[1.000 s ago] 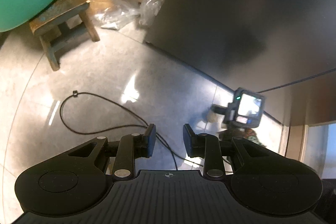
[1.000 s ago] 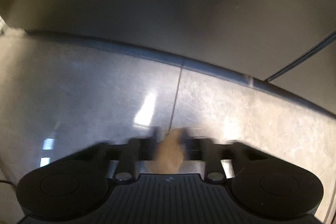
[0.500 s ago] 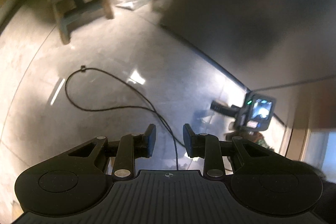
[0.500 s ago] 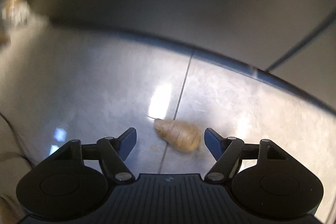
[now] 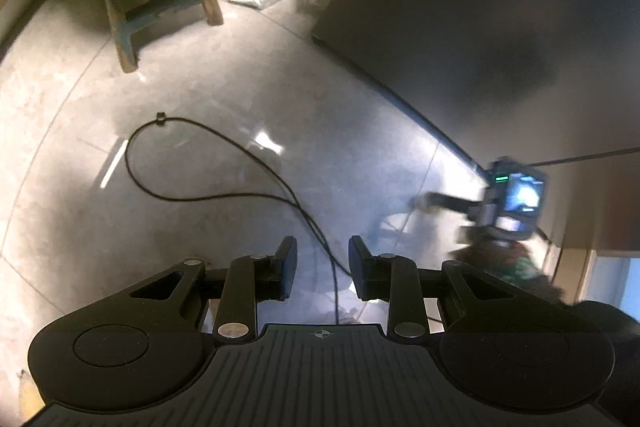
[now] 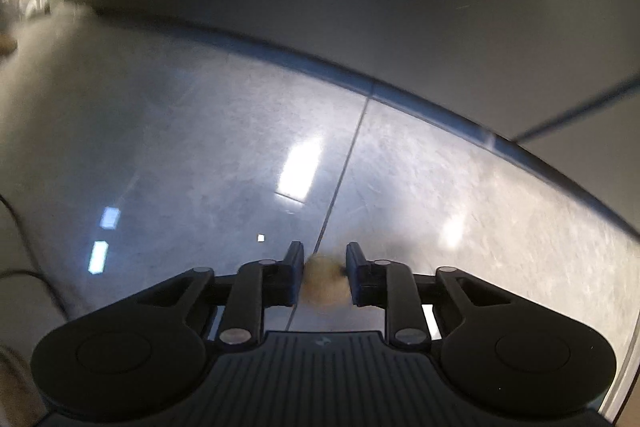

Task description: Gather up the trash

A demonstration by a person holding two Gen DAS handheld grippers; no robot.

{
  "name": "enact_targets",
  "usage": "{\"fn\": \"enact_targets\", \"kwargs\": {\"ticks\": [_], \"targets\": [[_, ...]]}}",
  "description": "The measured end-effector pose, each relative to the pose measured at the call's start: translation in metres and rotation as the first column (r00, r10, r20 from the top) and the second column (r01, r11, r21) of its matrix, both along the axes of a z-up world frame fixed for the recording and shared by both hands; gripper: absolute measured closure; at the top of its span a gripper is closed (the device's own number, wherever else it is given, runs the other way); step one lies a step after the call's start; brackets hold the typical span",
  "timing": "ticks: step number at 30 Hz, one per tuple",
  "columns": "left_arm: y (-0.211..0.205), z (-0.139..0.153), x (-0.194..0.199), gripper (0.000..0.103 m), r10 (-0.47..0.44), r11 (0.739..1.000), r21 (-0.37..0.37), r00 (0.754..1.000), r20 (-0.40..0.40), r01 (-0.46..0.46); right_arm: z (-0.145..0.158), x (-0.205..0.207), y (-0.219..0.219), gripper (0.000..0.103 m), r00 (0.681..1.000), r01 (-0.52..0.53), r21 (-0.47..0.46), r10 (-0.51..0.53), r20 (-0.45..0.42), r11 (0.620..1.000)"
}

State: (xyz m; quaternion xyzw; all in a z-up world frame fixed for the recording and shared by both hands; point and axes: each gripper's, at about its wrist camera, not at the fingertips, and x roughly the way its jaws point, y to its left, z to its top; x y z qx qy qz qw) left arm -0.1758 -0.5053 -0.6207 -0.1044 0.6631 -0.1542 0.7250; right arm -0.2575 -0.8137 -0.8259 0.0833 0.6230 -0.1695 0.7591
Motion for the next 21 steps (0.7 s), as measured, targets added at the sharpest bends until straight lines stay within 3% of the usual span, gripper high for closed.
{"fn": "enact_targets", "kwargs": {"ticks": [5,8,10,11,12,16,19,20,21], "targets": [[0.001,0.018,-0.018,0.071,-0.043,0.997,0.062,0.997,0.057,0.040,0.104,-0.011,0.020,0.103,0.994,-0.025,0.060,0.019,0.105,0.998],[-0.003,0.032,-0.020,0.071,-0.038,0.998,0.052,0.998,0.055,0.035,0.135,-0.012,0.028,0.100,0.990,-0.104,0.039,0.100,0.104,0.994],[-0.007,0.036,-0.017,0.071,-0.033,0.999,0.016,0.998,0.053,0.032,0.122,-0.012,0.026,0.070,0.989,-0.128,0.037,0.125,0.077,0.991],[-0.009,0.036,-0.016,0.071,-0.035,0.999,0.002,0.998,0.056,0.035,0.109,-0.012,0.026,0.042,0.990,-0.127,0.026,0.125,0.065,0.992],[-0.010,0.035,-0.015,0.071,-0.034,0.999,-0.013,0.998,0.057,0.035,0.091,-0.011,0.023,0.038,0.990,-0.129,0.007,0.128,0.060,0.992],[-0.010,0.023,-0.013,0.071,-0.016,0.998,-0.055,0.999,0.029,0.018,0.013,-0.001,0.015,0.039,0.995,-0.101,-0.022,0.100,-0.028,0.995],[-0.006,0.009,-0.007,0.071,0.009,0.999,-0.050,1.000,0.011,-0.009,-0.039,0.000,-0.008,0.043,0.997,0.007,-0.003,-0.007,-0.078,1.000],[-0.006,0.006,-0.006,0.071,0.006,0.999,-0.040,1.000,0.014,-0.006,-0.051,-0.001,-0.012,0.050,0.996,0.038,0.020,-0.036,-0.087,0.999],[-0.006,0.002,-0.004,0.071,0.004,1.000,-0.028,1.000,0.009,-0.004,-0.060,-0.002,-0.014,0.070,0.994,0.053,0.061,-0.047,-0.102,0.997]]}}
